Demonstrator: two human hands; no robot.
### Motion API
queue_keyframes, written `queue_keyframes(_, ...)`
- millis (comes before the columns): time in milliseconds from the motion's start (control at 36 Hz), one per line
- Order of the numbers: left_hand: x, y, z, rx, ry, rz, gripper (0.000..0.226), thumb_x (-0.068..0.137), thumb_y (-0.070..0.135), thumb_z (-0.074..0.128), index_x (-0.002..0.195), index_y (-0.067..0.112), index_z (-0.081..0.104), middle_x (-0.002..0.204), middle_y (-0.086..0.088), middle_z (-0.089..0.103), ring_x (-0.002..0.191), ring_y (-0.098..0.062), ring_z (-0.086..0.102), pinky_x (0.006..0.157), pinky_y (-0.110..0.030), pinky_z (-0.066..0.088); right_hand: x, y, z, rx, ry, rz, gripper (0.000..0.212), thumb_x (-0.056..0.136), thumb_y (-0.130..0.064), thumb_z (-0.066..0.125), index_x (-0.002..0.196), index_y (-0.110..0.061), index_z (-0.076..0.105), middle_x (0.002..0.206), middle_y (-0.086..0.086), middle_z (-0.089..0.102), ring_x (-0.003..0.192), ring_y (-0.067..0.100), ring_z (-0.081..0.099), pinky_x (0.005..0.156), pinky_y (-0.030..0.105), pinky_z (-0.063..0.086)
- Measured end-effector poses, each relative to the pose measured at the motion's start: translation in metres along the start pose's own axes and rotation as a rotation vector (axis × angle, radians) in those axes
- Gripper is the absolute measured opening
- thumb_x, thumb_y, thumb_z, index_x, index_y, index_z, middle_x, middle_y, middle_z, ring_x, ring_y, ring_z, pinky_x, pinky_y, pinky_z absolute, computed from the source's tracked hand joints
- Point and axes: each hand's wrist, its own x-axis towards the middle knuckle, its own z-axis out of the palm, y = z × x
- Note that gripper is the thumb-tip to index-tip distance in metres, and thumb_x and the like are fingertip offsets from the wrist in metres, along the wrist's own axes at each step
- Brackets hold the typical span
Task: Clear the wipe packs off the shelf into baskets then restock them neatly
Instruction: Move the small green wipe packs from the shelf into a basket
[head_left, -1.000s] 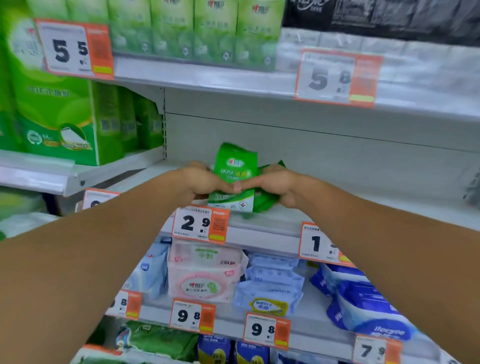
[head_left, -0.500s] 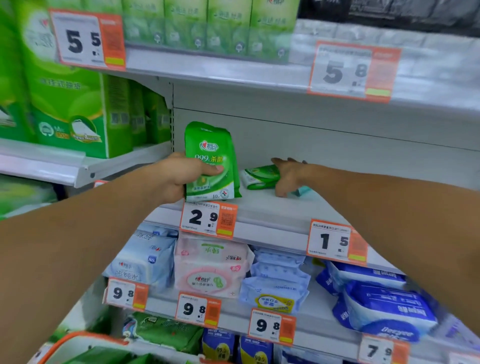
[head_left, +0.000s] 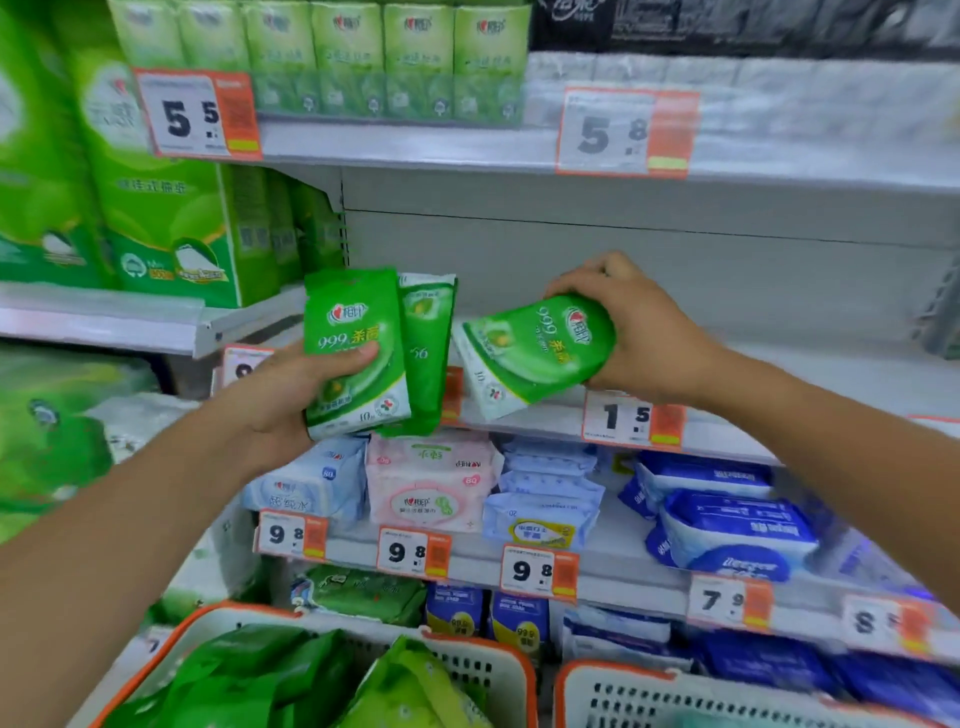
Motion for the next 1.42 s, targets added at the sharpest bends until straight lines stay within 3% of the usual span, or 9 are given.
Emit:
queue_keyframes(278,-0.069,-0.078,-0.038,0.156,-0.05,-0.155,0.103,0.032,0.035,0.101,0.125,0.01,0.065,0.119,-0.014,0.071,0.104,-0.027,0.071,0.083,-0.043,0.06,-0.1,-0.033,0.06,0.132,-0.398,-0.105,0.065,0.062,-0.03,0.081,0.122,-0.016,0.064,0.106,0.002,0.048,0.1,0.006,0.043,0.087,0.003,0.034)
queue_keyframes(444,-0.088,-0.094,-0.06,0.391,-0.052,-0.269,0.044,0.081,0.009,0.072,0.124,0.009,0.064,0.116,-0.006,0.073,0.106,-0.019,0.07,0.083,-0.026,0.058,-0.14,-0.046,0.114,0.158,-0.755,-0.149,0.055,0.069,-0.033,0.075,0.121,-0.033,0.06,0.108,0.002,0.05,0.104,0.019,0.05,0.088,0.035,0.05)
queue_keyframes(639,-0.09,-0.111,-0.06,0.625,-0.104,-0.403,0.04,0.082,0.014,0.077,0.121,0.019,0.067,0.116,0.007,0.073,0.113,-0.009,0.064,0.102,-0.025,0.043,-0.183,-0.09,0.186,0.187,-1.035,-0.238,0.053,0.08,-0.023,0.075,0.126,-0.041,0.057,0.127,0.004,0.046,0.111,0.027,0.057,0.088,0.04,0.054)
queue_keyframes(778,-0.093,-0.115,-0.054,0.622,-0.149,-0.419,0.032,0.085,0.005,0.072,0.115,0.015,0.067,0.105,0.004,0.076,0.094,-0.007,0.072,0.069,-0.015,0.056,-0.198,-0.117,0.209,0.04,-0.961,-0.268,0.08,0.076,0.004,0.063,0.141,-0.041,0.05,0.132,0.001,0.043,0.114,0.021,0.052,0.081,0.024,0.04)
queue_keyframes(889,-0.094,-0.118,-0.061,0.608,-0.139,-0.444,0.031,0.084,0.004,0.072,0.113,0.013,0.069,0.105,-0.003,0.076,0.096,-0.017,0.073,0.076,-0.026,0.06,-0.196,-0.113,0.214,0.076,-0.874,-0.191,0.08,0.068,0.012,0.064,0.132,-0.035,0.058,0.148,0.002,0.037,0.137,0.026,0.038,0.102,0.029,0.041)
queue_keyframes(1000,-0.094,-0.117,-0.066,0.549,-0.127,-0.459,0.028,0.086,0.005,0.07,0.112,0.014,0.069,0.107,-0.001,0.076,0.096,-0.013,0.073,0.069,-0.021,0.059,-0.169,-0.107,0.201,0.723,-0.653,0.483,0.042,0.07,0.01,0.069,0.107,-0.01,0.069,0.112,0.011,0.066,0.098,0.023,0.063,0.075,0.016,0.051)
queue_keyframes(1111,-0.091,-0.115,-0.066,0.47,-0.155,-0.469,0.028,0.085,0.004,0.068,0.11,0.017,0.068,0.109,0.0,0.075,0.097,-0.01,0.072,0.079,-0.025,0.059,-0.153,-0.114,0.199,1.343,-0.513,1.006,0.033,0.084,-0.019,0.078,0.112,-0.011,0.062,0.118,0.016,0.071,0.109,0.033,0.069,0.096,0.042,0.056)
queue_keyframes(1278,-0.097,-0.111,-0.06,0.403,-0.25,-0.532,0.033,0.078,0.01,0.066,0.111,0.013,0.067,0.109,-0.007,0.075,0.097,-0.019,0.073,0.087,-0.034,0.058,-0.151,-0.124,0.198,1.421,-0.478,1.047,0.026,0.089,-0.017,0.072,0.114,-0.015,0.064,0.103,0.009,0.074,0.074,0.02,0.07,0.059,0.025,0.058)
queue_keyframes(1417,-0.08,-0.107,-0.091,0.276,0.058,-0.448,0.026,0.09,0.013,0.065,0.116,0.009,0.068,0.108,-0.008,0.074,0.084,-0.015,0.075,0.074,-0.032,0.062,-0.157,-0.108,0.19,1.48,-0.449,1.073,0.019,0.09,-0.002,0.066,0.096,-0.017,0.075,0.119,0.011,0.073,0.111,0.027,0.069,0.096,0.048,0.056)
